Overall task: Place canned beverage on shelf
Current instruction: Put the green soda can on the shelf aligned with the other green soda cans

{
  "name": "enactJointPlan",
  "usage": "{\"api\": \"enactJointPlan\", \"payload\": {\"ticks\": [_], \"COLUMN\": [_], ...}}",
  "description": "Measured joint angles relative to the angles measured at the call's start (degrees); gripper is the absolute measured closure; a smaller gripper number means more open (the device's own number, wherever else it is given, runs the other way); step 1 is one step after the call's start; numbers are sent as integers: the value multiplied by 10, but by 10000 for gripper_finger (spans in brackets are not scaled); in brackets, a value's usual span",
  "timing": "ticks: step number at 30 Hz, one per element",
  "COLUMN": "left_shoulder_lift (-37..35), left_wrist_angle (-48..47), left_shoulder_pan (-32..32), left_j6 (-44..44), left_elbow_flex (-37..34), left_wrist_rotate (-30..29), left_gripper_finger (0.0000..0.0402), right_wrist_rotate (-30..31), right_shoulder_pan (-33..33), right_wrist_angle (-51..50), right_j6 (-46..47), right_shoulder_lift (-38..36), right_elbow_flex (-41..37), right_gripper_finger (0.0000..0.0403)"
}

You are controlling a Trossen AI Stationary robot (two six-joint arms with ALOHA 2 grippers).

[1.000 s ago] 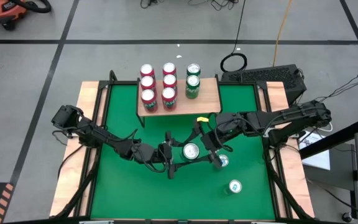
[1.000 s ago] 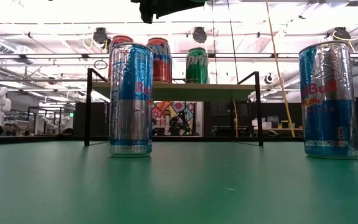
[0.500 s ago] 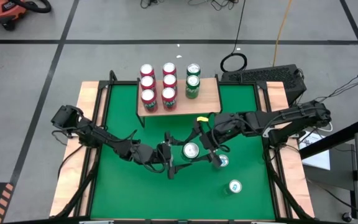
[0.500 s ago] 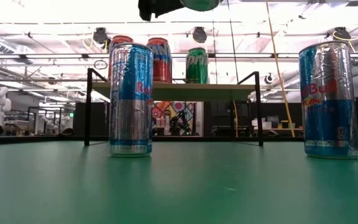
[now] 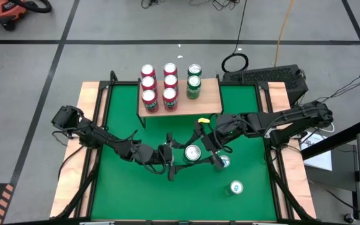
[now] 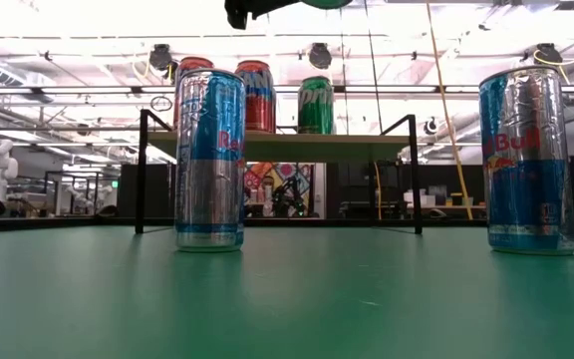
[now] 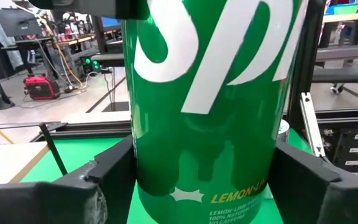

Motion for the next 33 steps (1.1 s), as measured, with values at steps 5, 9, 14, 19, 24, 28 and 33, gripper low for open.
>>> {"api": "enactJointPlan", "payload": {"ticks": [5, 9, 14, 19, 24, 28, 33], "left_shoulder_lift": [0, 0, 0, 0, 0, 0, 0], "left_wrist_angle": [-1, 0, 2, 3, 9, 10, 3], "left_shoulder_pan": [0, 0, -1, -3, -8, -9, -10], "left_j6": [0, -6, -21, -23, -21, -30, -48], "left_elbow_flex": [0, 0, 0, 0, 0, 0, 0], "left_wrist_rotate": [0, 3, -12, -51, -74, -76, -94], "left_gripper_finger": [117, 111, 110, 109, 109, 109, 109], "right_wrist_rotate": [1, 3, 31, 116, 156, 166, 212], "right_shoulder_pan": [0, 0, 1, 16, 29, 35, 45], "right_wrist_angle": [0, 0, 4, -6, -20, -24, -37], "right_j6": [0, 16, 69, 127, 157, 159, 174], "right_shoulder_lift": [0, 0, 0, -1, -5, -5, -5], "right_elbow_flex": [0, 0, 0, 0, 0, 1, 1], "right_gripper_finger": [96, 96, 76, 46, 36, 35, 35]}}
